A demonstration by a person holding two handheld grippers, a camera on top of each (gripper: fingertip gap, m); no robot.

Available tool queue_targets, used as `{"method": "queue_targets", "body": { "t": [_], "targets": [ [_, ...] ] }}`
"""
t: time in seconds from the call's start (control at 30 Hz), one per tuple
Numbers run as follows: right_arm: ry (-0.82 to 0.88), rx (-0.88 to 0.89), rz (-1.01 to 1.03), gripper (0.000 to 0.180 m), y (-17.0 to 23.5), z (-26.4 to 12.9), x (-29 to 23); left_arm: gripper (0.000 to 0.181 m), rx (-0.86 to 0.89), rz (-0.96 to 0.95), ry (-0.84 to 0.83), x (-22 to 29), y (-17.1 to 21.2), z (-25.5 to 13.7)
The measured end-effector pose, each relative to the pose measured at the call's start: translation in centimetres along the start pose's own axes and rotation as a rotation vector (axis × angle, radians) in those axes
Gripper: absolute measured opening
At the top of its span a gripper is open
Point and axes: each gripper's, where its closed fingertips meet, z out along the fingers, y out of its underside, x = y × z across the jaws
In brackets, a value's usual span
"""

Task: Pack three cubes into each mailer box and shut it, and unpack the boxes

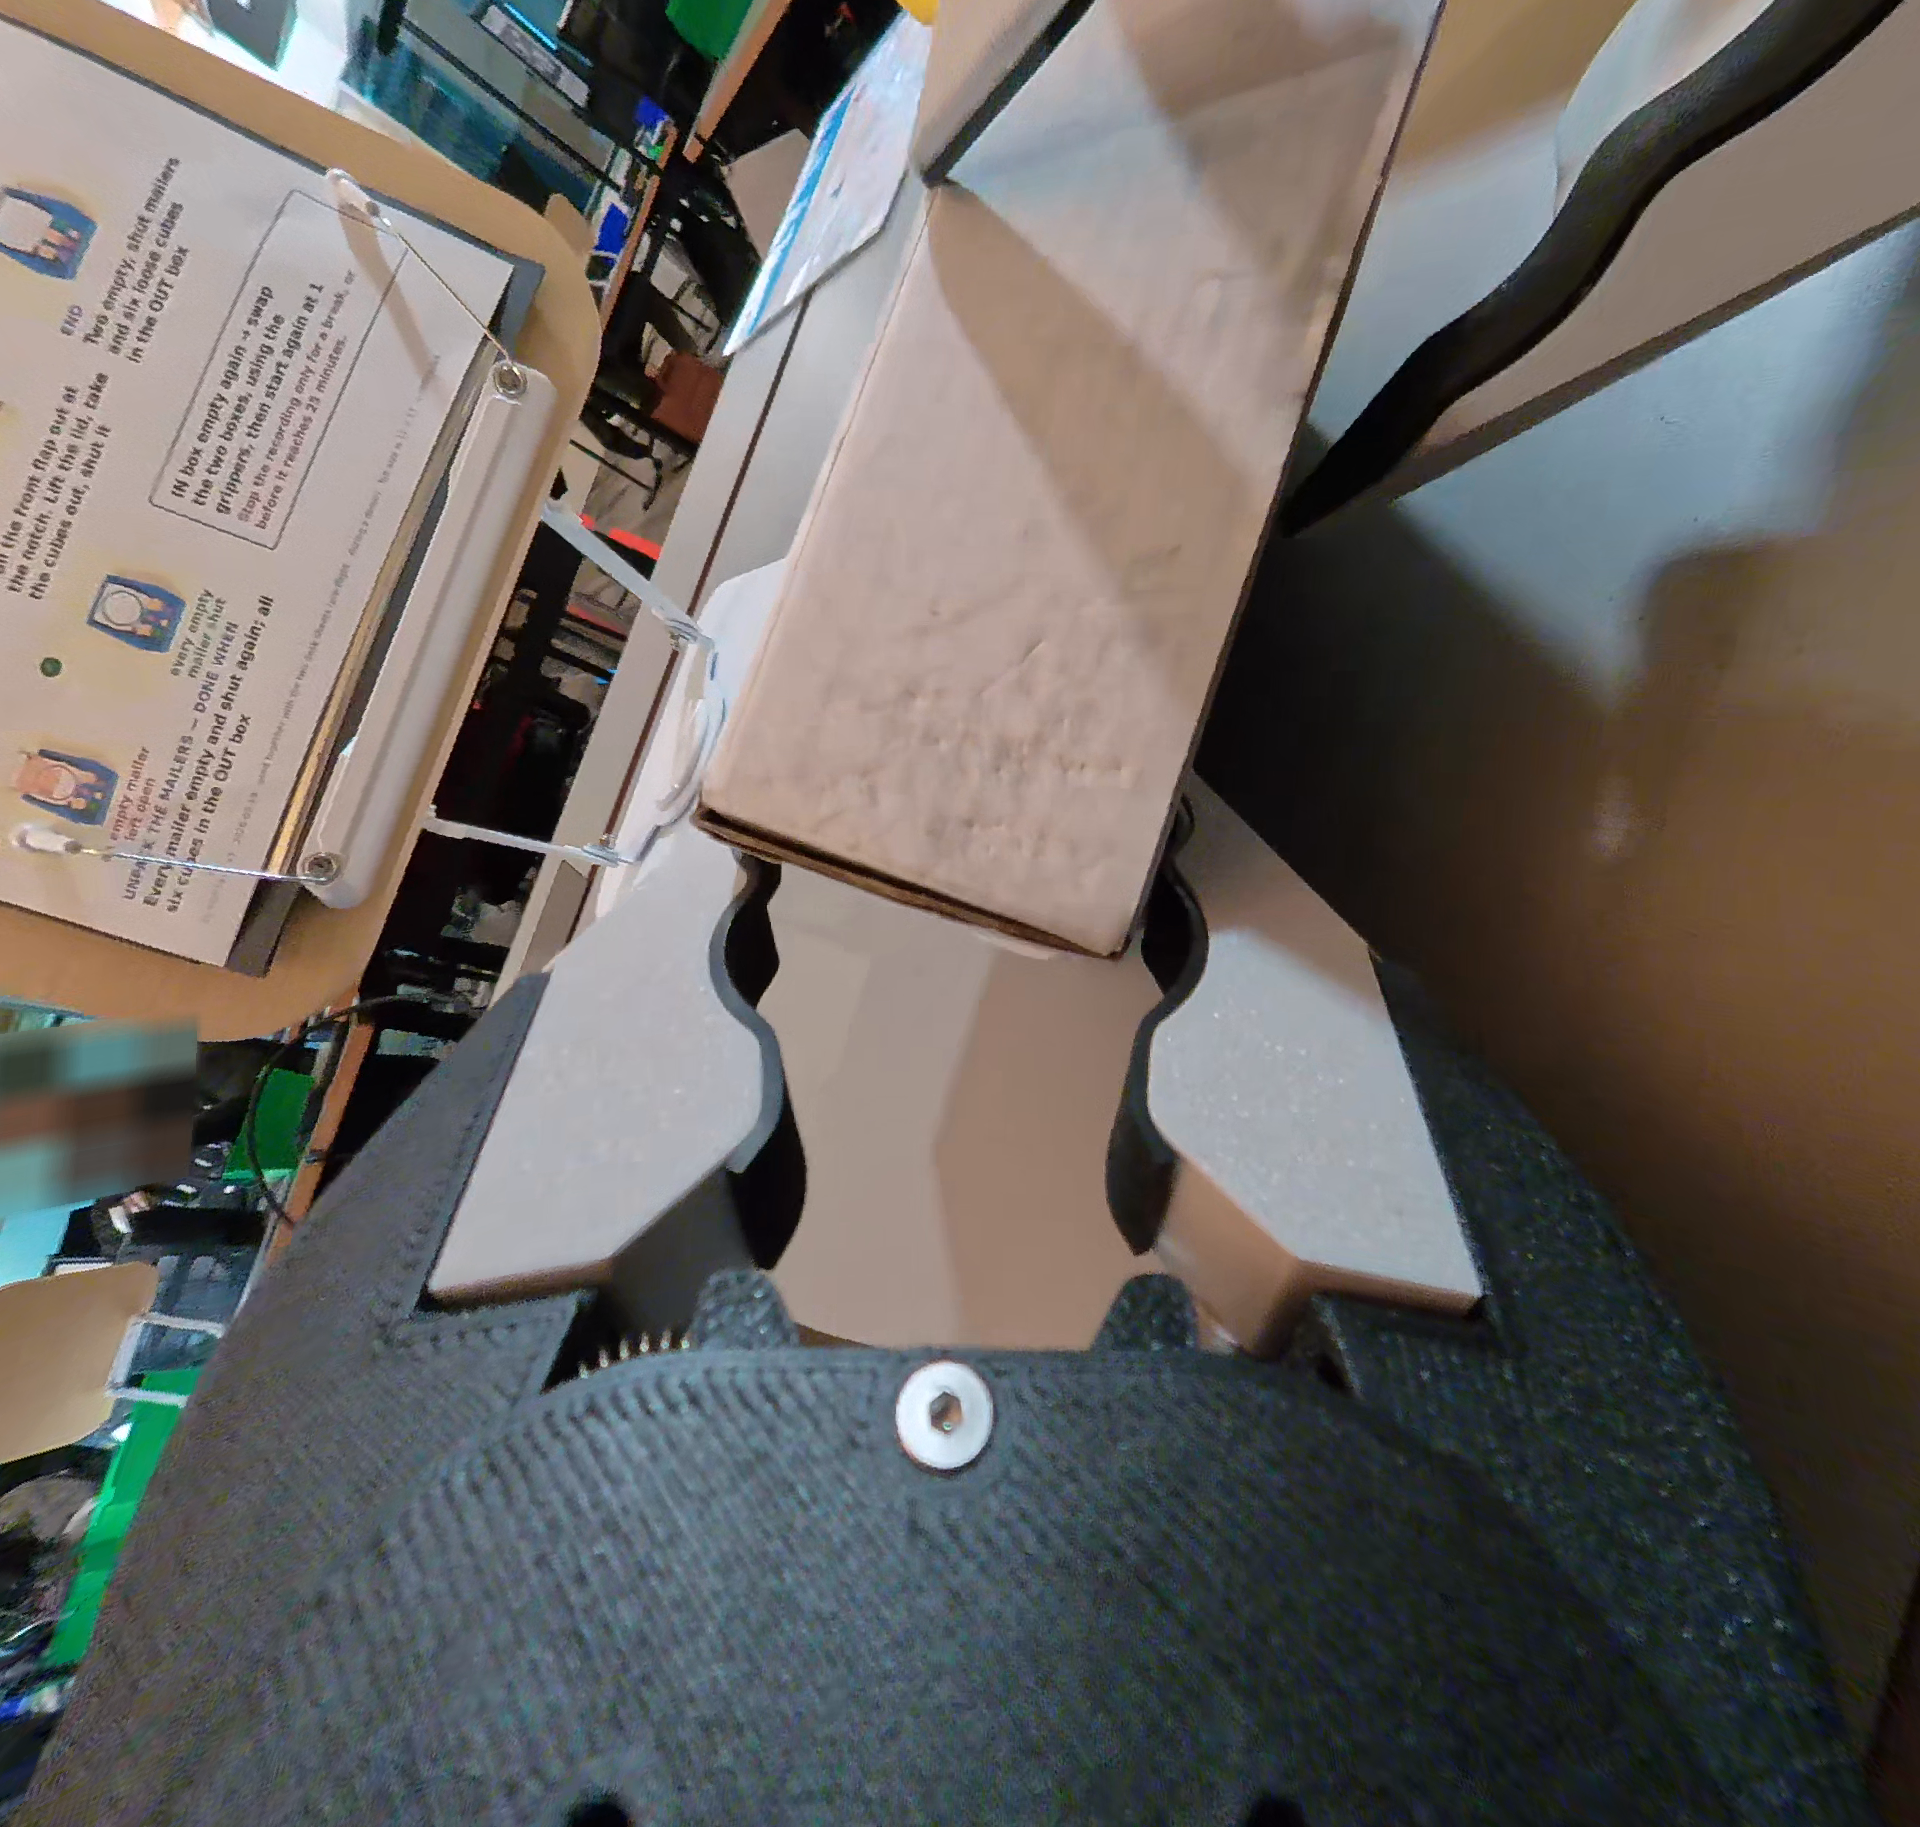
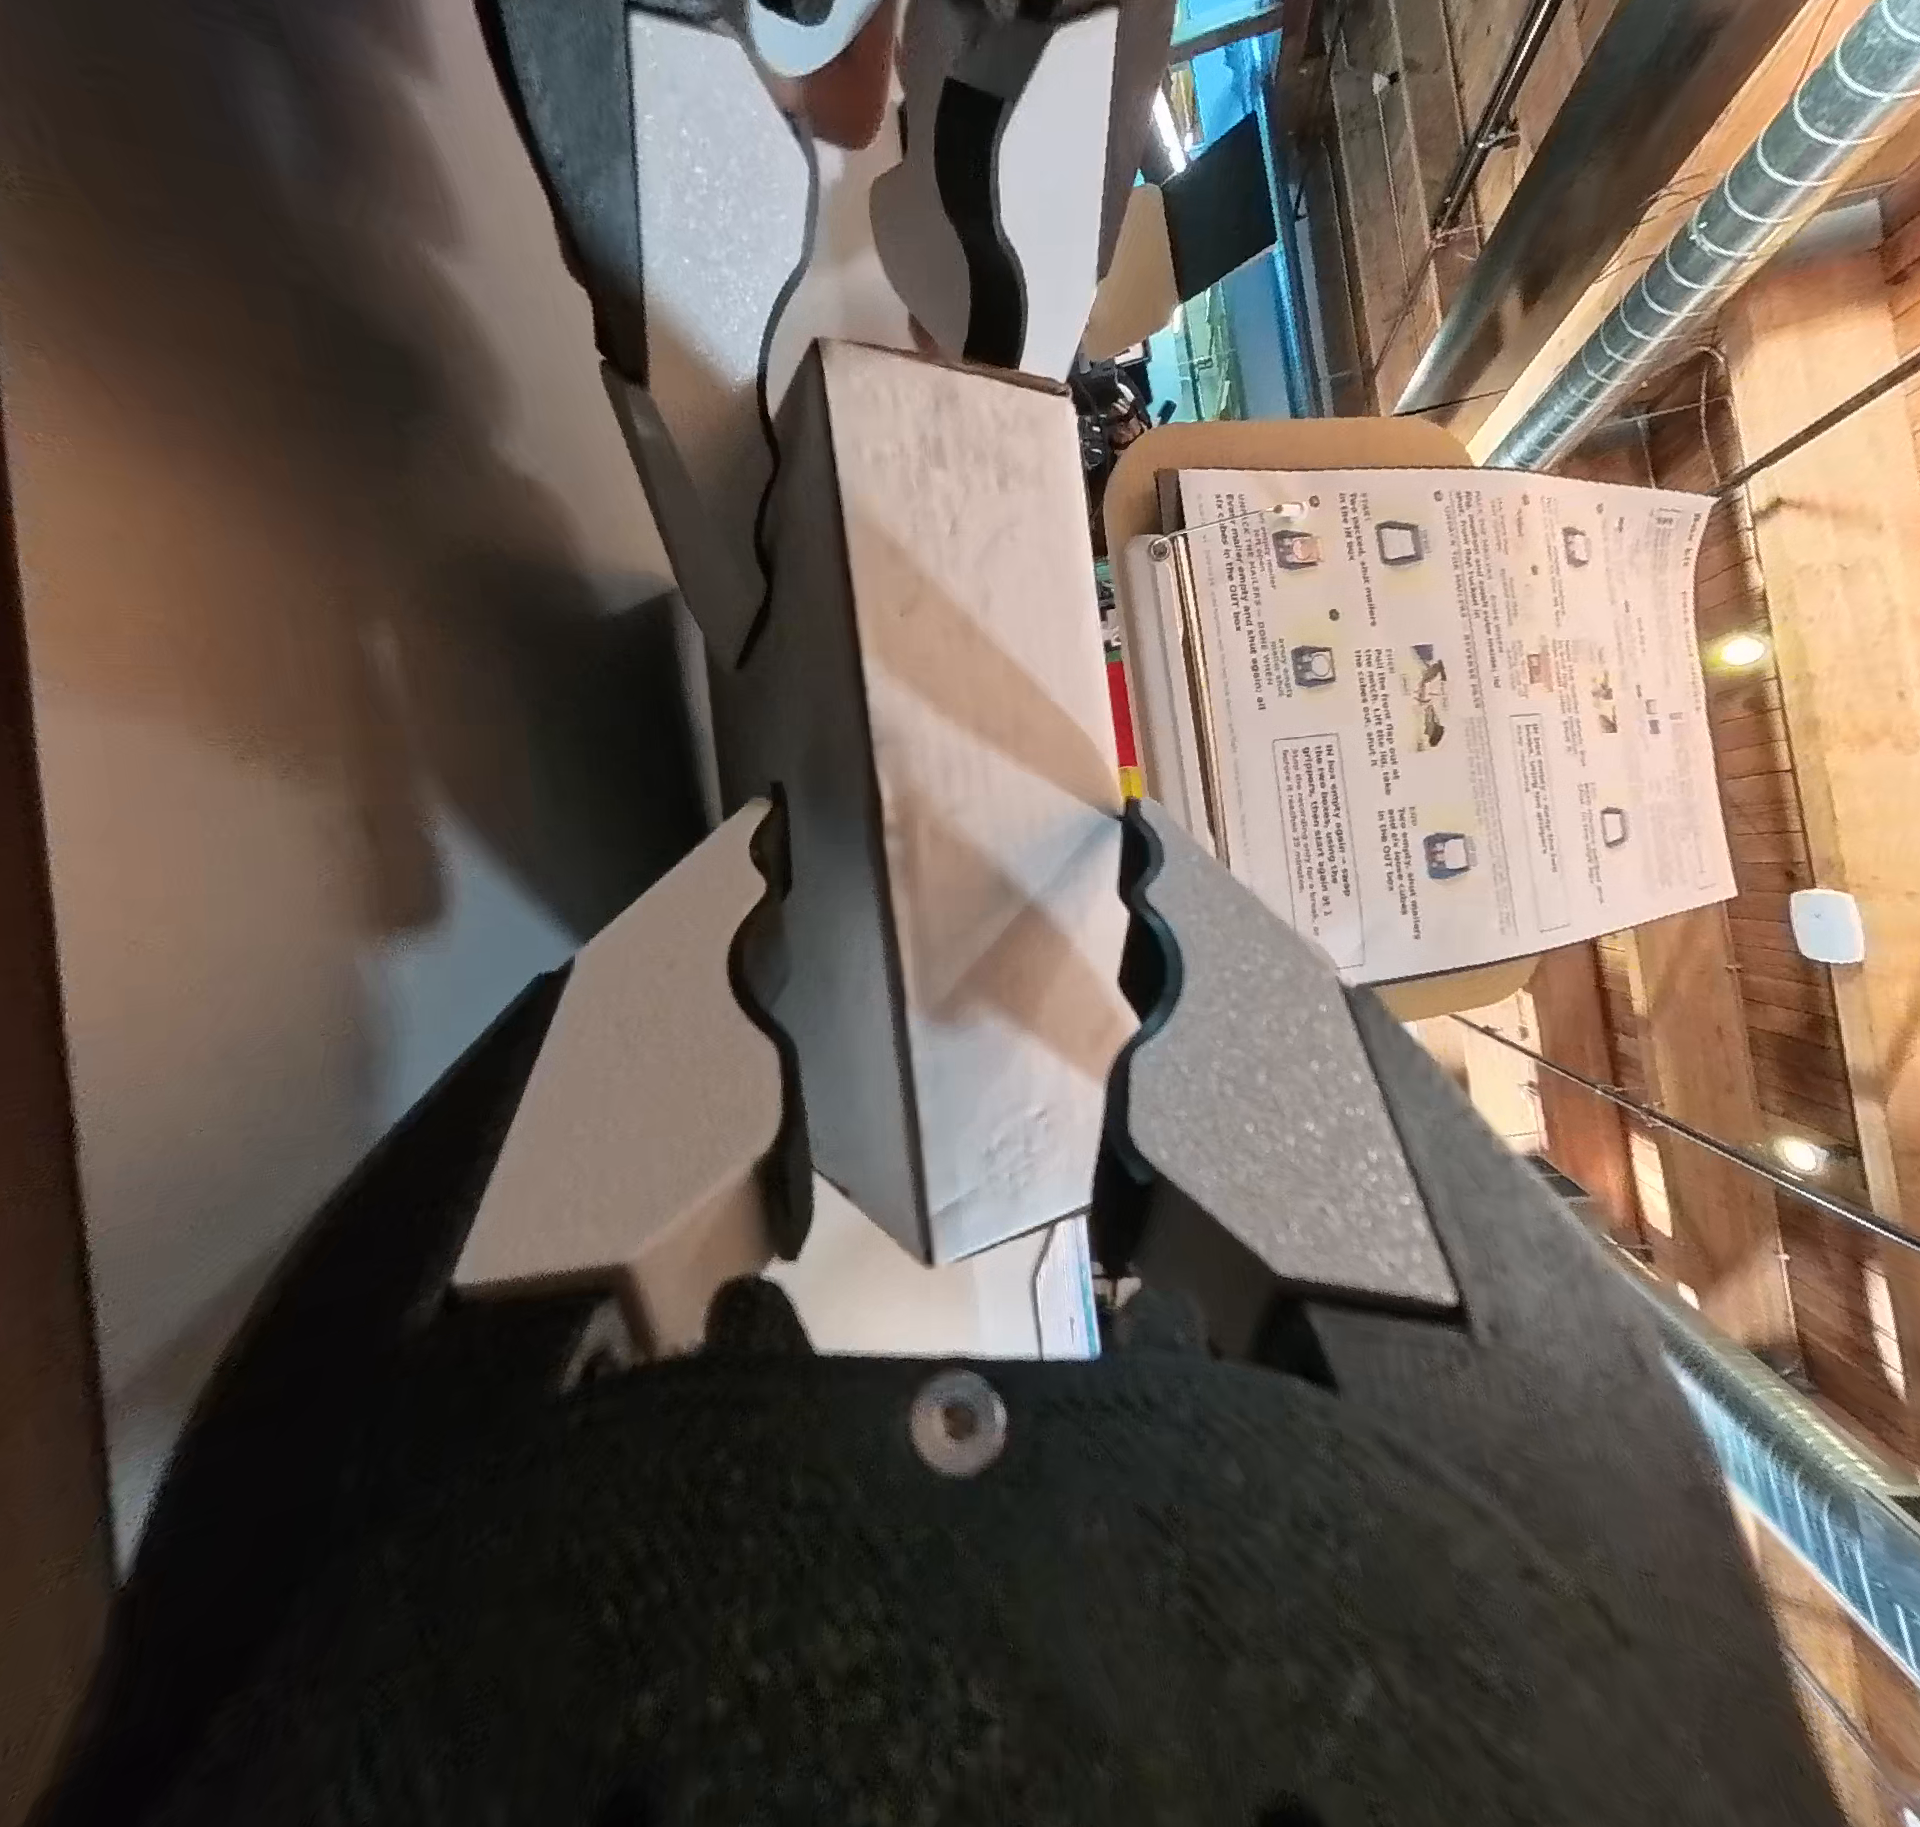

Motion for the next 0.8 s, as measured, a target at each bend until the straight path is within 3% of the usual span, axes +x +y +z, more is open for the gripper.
{"method": "queue_targets", "body": {
  "t": [0.17, 0.8],
  "targets": [
    [-0.013, -0.019, 0.023, 0.063, 0.43, 0.26, -0.14, 0.071, -0.027, 0.102, -0.067, -0.08, -0.39, 0.01],
    [-0.046, -0.048, 0.077, 0.062, 0.78, 0.45, -0.35, 0.068, -0.034, 0.160, -0.078, 0.21, -0.38, 0.03]
  ]
}}
